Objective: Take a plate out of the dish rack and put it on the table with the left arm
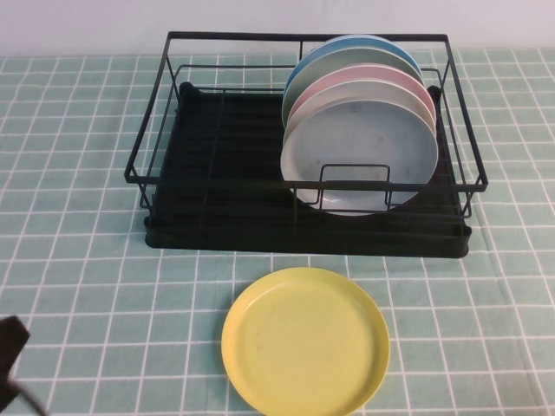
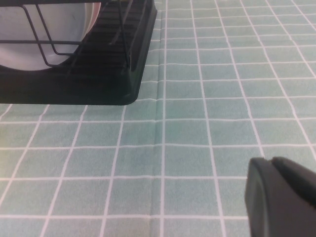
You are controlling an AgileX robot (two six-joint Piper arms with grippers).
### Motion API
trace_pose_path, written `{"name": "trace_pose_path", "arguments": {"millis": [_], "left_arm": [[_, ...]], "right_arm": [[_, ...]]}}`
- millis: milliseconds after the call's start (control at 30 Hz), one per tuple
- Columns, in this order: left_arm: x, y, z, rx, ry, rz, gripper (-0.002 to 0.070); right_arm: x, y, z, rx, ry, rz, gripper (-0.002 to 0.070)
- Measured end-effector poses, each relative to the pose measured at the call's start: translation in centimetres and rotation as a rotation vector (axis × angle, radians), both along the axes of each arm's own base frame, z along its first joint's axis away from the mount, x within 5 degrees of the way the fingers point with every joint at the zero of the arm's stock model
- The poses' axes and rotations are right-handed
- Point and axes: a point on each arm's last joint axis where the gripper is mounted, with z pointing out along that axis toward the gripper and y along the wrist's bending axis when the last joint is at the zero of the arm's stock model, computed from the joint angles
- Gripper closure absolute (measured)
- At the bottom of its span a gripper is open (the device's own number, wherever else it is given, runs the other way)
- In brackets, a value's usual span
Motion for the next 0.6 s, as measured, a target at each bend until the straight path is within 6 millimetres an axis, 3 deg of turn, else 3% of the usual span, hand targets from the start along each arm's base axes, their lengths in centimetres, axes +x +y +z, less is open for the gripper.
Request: {"name": "trace_pose_path", "arguments": {"millis": [200, 367, 600], "left_arm": [[4.1, -1.2, 5.6, 0.284, 0.132, -0.224, 0.0679], [9.5, -2.7, 9.6, 0.409, 0.186, -0.445, 0.0679], [16.8, -5.1, 13.1, 0.499, 0.116, -0.796, 0.0679]], "right_arm": [[0.0, 0.0, 0.0, 0.000, 0.000, 0.000, 0.0694], [0.0, 0.0, 0.0, 0.000, 0.000, 0.000, 0.0694], [0.0, 0.0, 0.0, 0.000, 0.000, 0.000, 0.0694]]}}
